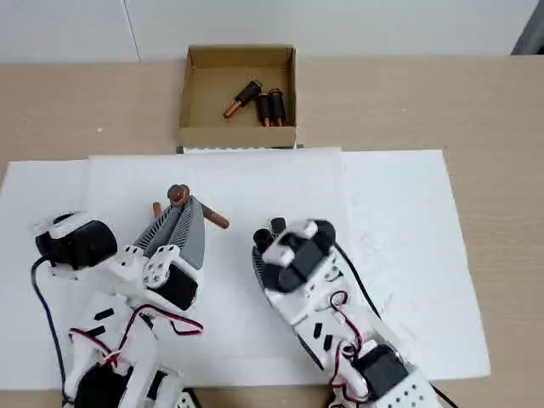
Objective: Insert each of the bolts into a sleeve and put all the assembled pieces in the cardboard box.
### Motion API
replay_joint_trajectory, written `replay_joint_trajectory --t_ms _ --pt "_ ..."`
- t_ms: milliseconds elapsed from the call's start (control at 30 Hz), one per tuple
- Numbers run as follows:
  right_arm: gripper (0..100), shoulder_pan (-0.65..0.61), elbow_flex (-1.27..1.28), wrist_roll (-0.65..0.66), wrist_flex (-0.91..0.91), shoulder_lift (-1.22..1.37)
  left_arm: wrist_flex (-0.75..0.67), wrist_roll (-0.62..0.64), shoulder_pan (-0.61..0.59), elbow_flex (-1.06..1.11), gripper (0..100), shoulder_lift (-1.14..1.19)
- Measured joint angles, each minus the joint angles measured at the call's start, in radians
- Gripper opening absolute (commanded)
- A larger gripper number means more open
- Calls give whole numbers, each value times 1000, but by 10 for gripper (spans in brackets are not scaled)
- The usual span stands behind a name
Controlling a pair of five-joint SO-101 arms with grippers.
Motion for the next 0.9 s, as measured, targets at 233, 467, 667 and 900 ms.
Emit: replay_joint_trajectory --t_ms 233,467,667,900 --pt "3 -15 2 25 -11 12 0 0 60 0 6 0" --pt "3 -71 2 84 -11 11 0 0 137 0 6 0" --pt "3 -71 2 126 -11 11 0 0 140 0 6 0" --pt "3 -71 2 170 -11 -23 0 0 140 6 6 0"
